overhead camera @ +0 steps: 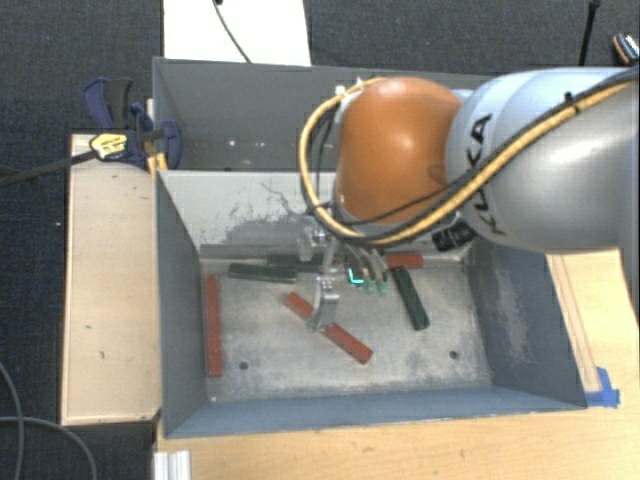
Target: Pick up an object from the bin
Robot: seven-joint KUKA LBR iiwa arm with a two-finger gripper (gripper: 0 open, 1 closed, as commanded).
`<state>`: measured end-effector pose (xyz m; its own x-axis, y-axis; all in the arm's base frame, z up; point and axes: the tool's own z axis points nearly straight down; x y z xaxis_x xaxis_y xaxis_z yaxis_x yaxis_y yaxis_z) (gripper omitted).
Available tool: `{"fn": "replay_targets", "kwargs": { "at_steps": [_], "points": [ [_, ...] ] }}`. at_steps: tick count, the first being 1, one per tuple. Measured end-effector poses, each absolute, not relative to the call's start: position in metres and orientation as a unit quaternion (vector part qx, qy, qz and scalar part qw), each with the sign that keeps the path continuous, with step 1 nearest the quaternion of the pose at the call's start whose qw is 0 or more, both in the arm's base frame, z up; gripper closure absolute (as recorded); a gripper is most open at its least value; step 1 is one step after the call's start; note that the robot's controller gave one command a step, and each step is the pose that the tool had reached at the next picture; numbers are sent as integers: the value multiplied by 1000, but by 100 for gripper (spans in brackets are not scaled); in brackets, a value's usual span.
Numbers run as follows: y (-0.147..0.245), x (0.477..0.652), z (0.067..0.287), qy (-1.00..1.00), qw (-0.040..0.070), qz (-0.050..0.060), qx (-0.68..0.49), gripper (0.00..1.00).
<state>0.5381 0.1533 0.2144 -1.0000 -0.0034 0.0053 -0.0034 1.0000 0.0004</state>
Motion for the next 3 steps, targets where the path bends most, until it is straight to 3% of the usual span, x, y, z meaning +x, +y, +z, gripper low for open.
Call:
{"fn": "replay_targets", "kwargs": {
  "at_steps": [1,2,3],
  "points": [
    [134,545,69,-999,2,0,40,0],
    [136,548,74,-999,-2,-1,37,100],
    [135,547,73,-999,-1,-1,36,0]
  ]
}}
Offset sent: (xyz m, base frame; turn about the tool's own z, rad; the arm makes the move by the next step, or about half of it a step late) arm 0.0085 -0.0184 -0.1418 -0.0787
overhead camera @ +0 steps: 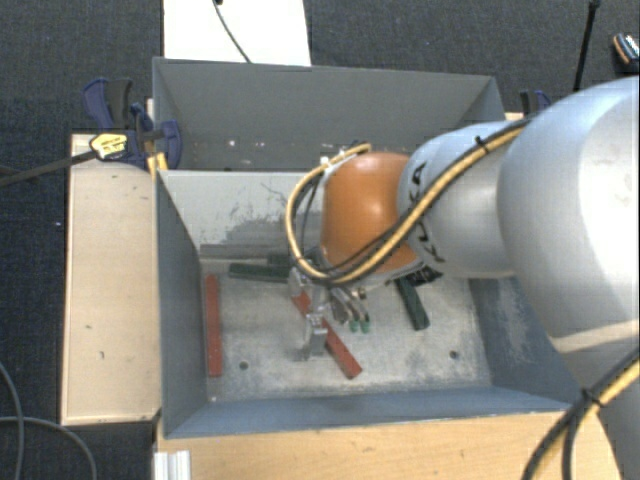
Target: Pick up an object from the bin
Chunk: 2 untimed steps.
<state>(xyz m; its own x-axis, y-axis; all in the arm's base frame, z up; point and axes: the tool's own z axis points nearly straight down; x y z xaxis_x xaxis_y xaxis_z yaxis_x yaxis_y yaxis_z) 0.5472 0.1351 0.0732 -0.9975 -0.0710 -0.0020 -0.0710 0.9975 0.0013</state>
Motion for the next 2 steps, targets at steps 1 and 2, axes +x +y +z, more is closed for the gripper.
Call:
{"fn": "replay_targets", "kwargs": {
  "at_steps": [1,2],
  "points": [
    [72,594,71,992,3,-1,-123,0],
    [75,594,72,993,3,1,-122,100]
  ]
}}
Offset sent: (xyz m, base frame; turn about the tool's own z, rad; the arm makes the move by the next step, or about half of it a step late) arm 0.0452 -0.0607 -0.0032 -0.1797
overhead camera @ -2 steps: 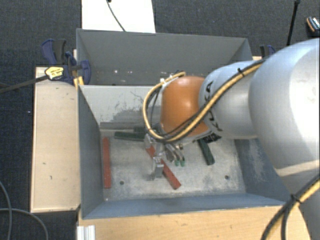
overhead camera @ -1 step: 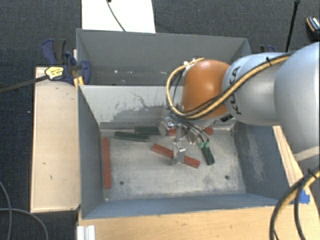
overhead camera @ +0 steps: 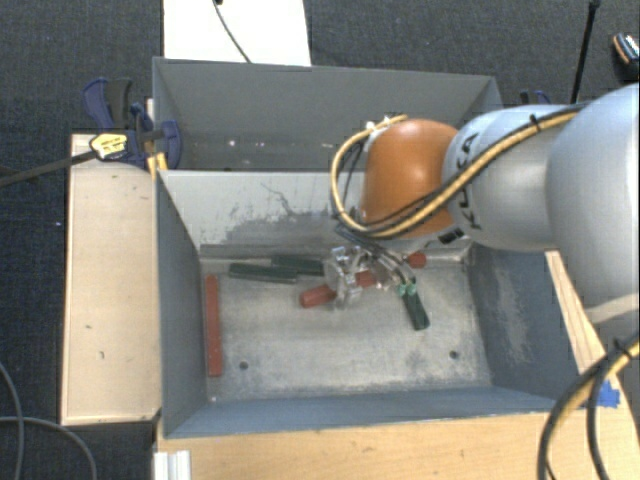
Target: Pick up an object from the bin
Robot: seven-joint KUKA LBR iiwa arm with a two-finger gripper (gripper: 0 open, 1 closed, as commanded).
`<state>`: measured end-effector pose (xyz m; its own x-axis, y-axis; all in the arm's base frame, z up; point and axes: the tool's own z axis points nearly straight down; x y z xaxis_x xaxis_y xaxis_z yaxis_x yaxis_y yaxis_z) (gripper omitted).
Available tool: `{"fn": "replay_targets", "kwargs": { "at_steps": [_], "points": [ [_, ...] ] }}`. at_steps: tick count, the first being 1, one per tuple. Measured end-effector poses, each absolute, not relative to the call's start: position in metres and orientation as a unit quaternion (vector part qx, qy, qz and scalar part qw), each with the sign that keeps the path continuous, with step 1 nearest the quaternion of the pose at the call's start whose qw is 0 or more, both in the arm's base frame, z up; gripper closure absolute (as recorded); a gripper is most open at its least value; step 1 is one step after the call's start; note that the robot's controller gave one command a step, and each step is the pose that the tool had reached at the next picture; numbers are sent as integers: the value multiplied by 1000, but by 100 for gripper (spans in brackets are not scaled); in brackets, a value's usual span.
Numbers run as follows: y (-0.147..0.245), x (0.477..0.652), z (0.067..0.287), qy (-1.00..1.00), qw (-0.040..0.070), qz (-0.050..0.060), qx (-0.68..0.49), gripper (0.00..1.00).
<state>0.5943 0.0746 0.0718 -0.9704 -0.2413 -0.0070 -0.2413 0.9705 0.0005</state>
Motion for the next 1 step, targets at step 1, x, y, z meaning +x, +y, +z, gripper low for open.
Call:
{"fn": "replay_targets", "kwargs": {
  "at_steps": [1],
  "points": [
    [73,578,251,955,5,-1,-298,100]
  ]
}}
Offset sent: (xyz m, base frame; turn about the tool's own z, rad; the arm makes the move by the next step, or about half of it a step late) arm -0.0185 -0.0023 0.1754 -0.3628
